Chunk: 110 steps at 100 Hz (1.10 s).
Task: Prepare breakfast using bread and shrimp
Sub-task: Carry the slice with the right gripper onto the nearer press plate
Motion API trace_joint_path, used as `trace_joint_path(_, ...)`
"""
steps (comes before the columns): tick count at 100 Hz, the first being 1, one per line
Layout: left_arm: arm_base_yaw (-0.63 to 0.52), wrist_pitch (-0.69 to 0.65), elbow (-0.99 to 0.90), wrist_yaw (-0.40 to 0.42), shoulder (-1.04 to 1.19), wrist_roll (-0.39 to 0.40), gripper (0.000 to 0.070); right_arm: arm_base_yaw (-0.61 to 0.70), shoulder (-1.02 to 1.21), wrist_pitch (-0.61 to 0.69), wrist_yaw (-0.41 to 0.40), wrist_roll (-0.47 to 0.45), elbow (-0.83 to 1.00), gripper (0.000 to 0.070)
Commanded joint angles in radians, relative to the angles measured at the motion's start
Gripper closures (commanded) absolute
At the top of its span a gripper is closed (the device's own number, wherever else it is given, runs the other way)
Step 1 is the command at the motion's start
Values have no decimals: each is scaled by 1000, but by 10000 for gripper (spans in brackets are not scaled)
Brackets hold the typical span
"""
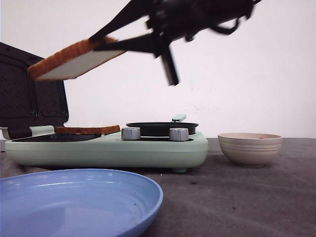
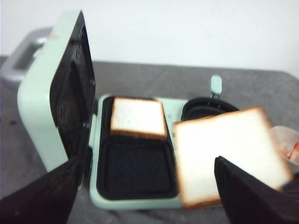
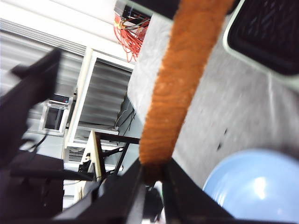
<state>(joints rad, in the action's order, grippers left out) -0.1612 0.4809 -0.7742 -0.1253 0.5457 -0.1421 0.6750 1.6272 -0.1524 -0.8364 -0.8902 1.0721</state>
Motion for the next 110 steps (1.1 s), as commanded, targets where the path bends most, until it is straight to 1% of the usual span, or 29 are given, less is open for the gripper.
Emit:
trace_joint_path(1, 0, -11, -10, 6, 0, -2, 189, 9, 64, -9, -5, 20, 64, 700)
trace_joint_path(17, 0, -12, -10, 6, 0, -2, 189, 9, 195, 0, -10, 20, 193, 700)
trace_joint_path(27, 0, -16, -10, 21, 0, -2, 189, 10, 271, 6, -10, 19, 266, 700)
trace_joint_path(49, 0, -35, -10, 21, 1, -2, 189, 10, 398, 18, -6, 19, 380, 700)
trace_joint_path(64, 0, -34, -10, 21, 1, -2, 189, 10, 450, 23, 5, 20, 416, 700)
trace_joint_path(75, 0, -34, -10, 21, 1, -2, 189, 11, 468, 24, 40, 24, 420, 700)
trace_joint_path(88, 0, -35, -10, 21, 1, -2, 189, 11, 472, 27, 63, 35, 421, 700)
trace_joint_path(110, 0, -36, -10, 21, 1, -2, 189, 24, 472, 28, 70, 35, 421, 700)
